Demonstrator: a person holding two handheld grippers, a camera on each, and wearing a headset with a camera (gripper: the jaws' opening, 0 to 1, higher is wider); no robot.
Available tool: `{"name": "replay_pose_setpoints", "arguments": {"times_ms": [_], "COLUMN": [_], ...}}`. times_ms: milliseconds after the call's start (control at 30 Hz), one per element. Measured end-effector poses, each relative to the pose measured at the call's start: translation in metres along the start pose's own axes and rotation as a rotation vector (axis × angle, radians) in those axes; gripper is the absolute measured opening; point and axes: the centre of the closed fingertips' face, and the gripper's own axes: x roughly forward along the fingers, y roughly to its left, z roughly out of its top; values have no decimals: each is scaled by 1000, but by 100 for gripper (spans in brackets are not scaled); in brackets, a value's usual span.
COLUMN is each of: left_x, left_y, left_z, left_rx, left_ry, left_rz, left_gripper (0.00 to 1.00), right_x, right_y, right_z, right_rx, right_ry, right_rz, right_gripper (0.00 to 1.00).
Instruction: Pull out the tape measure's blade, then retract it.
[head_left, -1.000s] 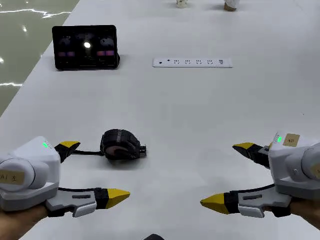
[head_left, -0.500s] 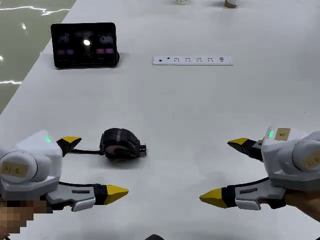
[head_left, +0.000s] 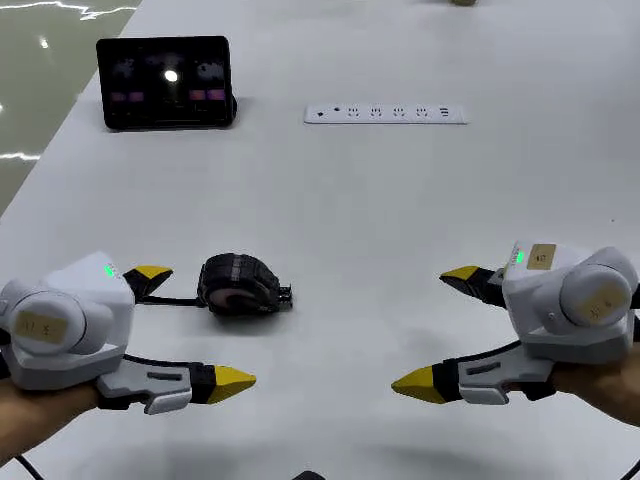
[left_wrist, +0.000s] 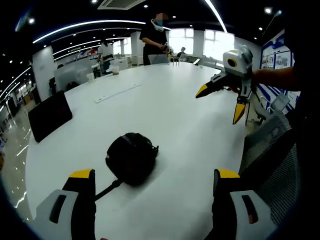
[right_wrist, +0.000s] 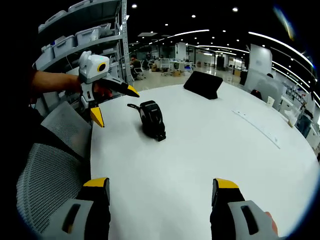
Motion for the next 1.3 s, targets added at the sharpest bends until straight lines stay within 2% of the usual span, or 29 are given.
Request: {"name": "replay_pose_setpoints", "arguments": {"times_ms": [533, 867, 1300], "left_x": [9, 14, 24], "left_y": [13, 19, 29], "left_z": [3, 2, 5], "left_rx": [72, 117, 181], "left_ry": [42, 68, 105], "left_rz": [-42, -72, -110], "left_gripper": [83, 74, 67], "right_x": [22, 37, 56], "right_y": [-8, -8, -8], "right_z": [10, 20, 27], "right_rx": [-80, -141, -215], "right_ry": [14, 17, 37], "right_rz": [67, 115, 172], "right_gripper": [78, 73, 65]}}
